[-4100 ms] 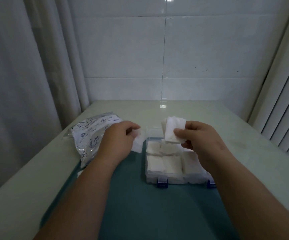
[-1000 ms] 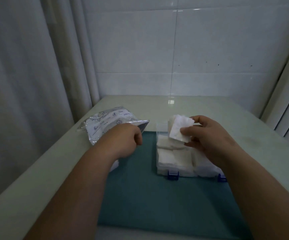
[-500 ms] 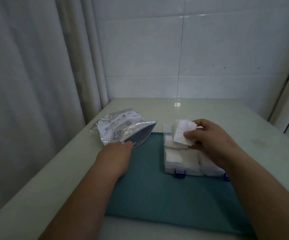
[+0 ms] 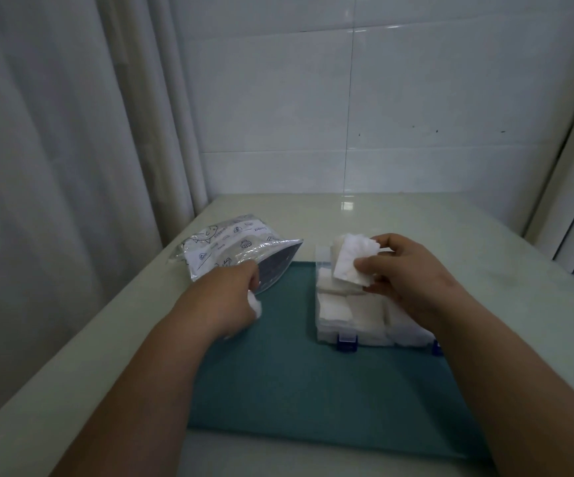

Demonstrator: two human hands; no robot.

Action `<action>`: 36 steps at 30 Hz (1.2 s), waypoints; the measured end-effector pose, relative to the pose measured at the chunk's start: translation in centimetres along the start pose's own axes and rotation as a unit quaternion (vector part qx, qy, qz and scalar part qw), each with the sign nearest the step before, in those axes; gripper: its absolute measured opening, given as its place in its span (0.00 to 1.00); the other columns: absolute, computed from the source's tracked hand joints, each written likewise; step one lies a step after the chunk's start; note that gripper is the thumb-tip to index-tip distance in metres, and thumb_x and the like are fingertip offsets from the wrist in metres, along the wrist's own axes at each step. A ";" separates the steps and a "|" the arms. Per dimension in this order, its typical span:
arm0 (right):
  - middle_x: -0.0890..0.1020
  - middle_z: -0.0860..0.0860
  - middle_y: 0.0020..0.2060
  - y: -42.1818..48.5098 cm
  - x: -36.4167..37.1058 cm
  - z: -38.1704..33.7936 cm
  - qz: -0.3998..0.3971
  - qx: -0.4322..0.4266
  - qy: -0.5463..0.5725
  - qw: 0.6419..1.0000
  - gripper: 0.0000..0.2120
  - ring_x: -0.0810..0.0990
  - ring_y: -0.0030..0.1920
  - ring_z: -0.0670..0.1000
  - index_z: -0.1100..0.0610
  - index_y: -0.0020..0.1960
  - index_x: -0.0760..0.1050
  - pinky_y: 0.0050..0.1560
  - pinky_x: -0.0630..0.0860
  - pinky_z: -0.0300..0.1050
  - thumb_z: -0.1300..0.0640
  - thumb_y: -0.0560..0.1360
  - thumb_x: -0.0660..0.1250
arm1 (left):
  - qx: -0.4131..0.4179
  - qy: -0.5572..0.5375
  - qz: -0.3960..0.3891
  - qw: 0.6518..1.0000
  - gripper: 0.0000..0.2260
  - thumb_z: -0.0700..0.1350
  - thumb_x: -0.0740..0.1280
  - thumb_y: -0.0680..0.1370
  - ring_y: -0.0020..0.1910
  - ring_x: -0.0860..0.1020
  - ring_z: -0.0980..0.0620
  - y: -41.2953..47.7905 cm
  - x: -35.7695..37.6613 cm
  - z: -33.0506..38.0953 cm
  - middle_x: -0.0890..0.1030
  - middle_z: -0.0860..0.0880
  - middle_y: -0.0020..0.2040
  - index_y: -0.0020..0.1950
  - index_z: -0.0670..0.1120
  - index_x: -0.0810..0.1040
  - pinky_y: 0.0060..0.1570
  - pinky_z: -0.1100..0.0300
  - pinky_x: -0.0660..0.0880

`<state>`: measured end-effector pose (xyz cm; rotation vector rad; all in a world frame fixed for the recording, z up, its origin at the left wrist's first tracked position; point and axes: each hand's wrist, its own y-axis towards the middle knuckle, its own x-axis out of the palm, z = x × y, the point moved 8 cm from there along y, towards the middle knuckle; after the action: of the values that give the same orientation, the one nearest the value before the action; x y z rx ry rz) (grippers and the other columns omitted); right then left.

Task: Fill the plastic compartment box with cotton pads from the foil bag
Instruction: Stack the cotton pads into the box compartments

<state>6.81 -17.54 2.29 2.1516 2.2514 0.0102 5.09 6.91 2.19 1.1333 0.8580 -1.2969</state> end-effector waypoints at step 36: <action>0.84 0.56 0.47 0.1 -2.0 -0.7 0.040 0.014 -0.039 0.998 0.04 0.84 0.47 0.54 0.60 0.49 0.81 0.46 0.82 0.45 0.62 0.74 0.69 | -0.044 -0.615 -0.012 0.787 0.17 0.29 0.66 0.73 0.37 0.79 0.47 4.8 3.7 9.2 0.80 0.40 0.45 0.55 0.47 0.73 0.34 0.58 0.77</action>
<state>7.02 -19.50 2.99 2.2140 2.1341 -0.1031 9.15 -3.29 1.84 0.0240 -0.0744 -1.6177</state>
